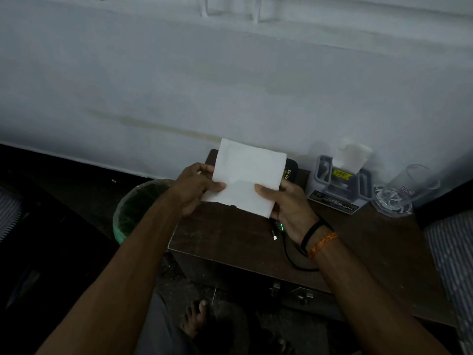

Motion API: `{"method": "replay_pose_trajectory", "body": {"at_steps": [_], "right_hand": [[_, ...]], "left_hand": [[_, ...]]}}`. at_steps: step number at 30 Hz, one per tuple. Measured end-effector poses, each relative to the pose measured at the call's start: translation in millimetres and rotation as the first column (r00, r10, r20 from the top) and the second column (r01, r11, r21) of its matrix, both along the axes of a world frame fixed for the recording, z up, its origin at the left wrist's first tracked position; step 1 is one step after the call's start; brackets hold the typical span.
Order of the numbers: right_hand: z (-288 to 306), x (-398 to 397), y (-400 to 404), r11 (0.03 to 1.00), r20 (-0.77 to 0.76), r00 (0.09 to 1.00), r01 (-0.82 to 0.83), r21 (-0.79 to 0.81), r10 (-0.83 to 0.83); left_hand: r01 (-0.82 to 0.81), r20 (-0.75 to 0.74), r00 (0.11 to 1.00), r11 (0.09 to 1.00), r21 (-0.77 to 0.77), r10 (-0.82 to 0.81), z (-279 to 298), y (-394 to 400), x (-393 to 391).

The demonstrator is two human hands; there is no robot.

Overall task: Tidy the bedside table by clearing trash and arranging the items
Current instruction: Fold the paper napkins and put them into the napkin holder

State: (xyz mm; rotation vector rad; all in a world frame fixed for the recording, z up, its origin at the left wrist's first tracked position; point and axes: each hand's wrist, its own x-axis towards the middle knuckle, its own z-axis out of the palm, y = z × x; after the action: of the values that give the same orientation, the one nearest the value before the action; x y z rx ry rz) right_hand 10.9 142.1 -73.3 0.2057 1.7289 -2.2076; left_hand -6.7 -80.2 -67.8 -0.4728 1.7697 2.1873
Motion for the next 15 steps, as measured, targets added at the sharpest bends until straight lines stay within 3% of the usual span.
{"method": "replay_pose_trajectory", "body": {"at_steps": [4, 9, 15], "right_hand": [[-5.0, -2.3, 2.9, 0.999, -0.098, 0.995, 0.038, 0.035, -0.034], [5.6, -1.1, 8.3, 0.999, -0.110, 0.994, 0.007, 0.039, -0.003], [4.8, -10.2, 13.8, 0.979, 0.047, 0.998, 0.037, -0.202, -0.028]], "left_hand": [[0.106, -0.064, 0.992, 0.994, 0.024, -0.104, 2.7, 4.1, 2.0], [0.051, -0.137, 0.989, 0.999, 0.011, -0.049, 2.5, 8.2, 0.8], [0.131, -0.194, 0.974, 0.990, 0.045, -0.120, 3.2, 9.8, 1.4]]}}
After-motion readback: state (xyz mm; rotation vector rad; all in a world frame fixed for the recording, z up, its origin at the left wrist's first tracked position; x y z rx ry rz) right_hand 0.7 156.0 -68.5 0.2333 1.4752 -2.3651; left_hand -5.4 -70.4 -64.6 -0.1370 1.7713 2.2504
